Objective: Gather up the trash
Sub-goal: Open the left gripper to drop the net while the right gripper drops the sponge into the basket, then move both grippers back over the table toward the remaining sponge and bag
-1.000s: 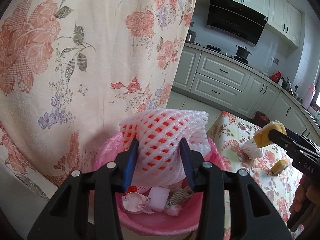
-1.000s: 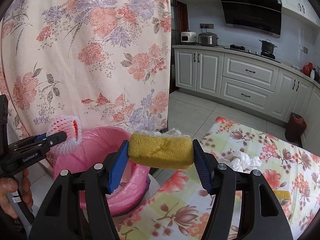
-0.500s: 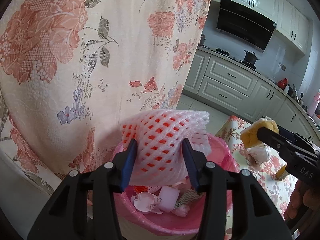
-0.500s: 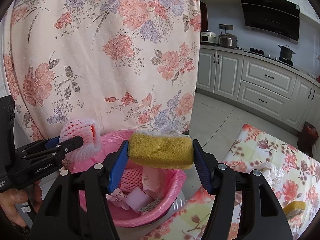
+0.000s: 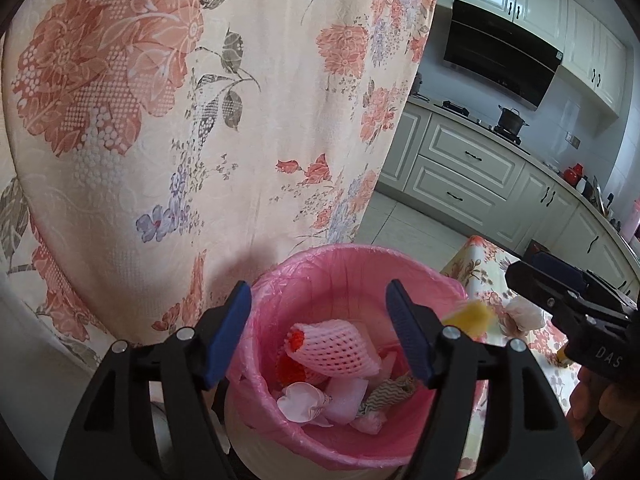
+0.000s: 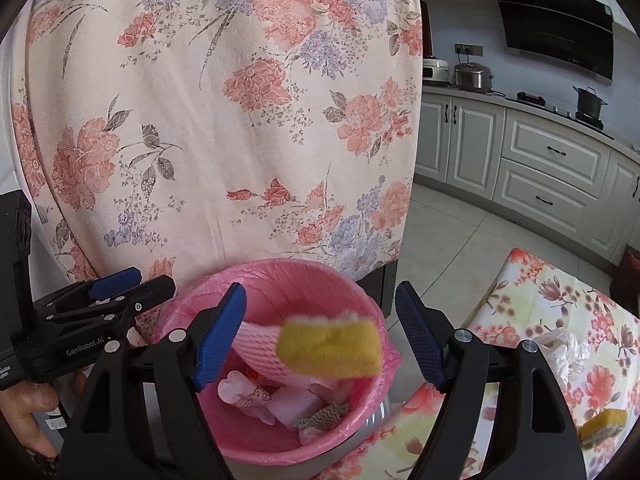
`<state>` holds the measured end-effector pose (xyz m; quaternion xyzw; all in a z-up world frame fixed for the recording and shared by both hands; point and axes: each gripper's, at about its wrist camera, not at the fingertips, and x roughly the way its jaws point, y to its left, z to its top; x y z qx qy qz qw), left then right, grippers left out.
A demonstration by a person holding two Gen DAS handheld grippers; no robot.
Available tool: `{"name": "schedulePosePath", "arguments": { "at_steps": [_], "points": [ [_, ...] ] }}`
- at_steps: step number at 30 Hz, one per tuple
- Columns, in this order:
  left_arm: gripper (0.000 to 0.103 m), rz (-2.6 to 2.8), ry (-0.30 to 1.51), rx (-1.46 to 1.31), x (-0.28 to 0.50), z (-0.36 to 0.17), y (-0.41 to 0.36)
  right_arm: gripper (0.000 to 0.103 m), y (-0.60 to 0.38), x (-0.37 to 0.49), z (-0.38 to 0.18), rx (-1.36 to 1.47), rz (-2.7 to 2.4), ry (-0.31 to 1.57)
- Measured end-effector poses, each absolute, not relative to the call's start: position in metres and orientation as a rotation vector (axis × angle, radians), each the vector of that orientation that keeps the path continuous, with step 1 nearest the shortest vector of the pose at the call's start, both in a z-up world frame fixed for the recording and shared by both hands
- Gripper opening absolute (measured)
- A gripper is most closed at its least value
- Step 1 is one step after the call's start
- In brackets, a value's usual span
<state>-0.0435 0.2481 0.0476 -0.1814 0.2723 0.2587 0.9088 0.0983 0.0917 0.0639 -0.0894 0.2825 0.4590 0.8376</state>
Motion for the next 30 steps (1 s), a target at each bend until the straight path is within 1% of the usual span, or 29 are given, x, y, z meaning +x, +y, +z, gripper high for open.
{"name": "schedulePosePath", "arguments": {
  "at_steps": [12,27,30],
  "points": [
    [0.067,0.519,0.567,-0.361,-0.039,0.05,0.24,0.072,0.067,0.106,0.057,-0.176,0.919,0.61],
    [0.068,0.452,0.584,-0.309,-0.009,0.056,0.2,0.073,-0.011,0.135,0.048,-0.135,0.781,0.618],
    [0.069,0.434,0.586,-0.295,-0.002,0.058,0.189,0.076,-0.031,0.143,0.047,-0.13,0.739,0.613]
  ]
}}
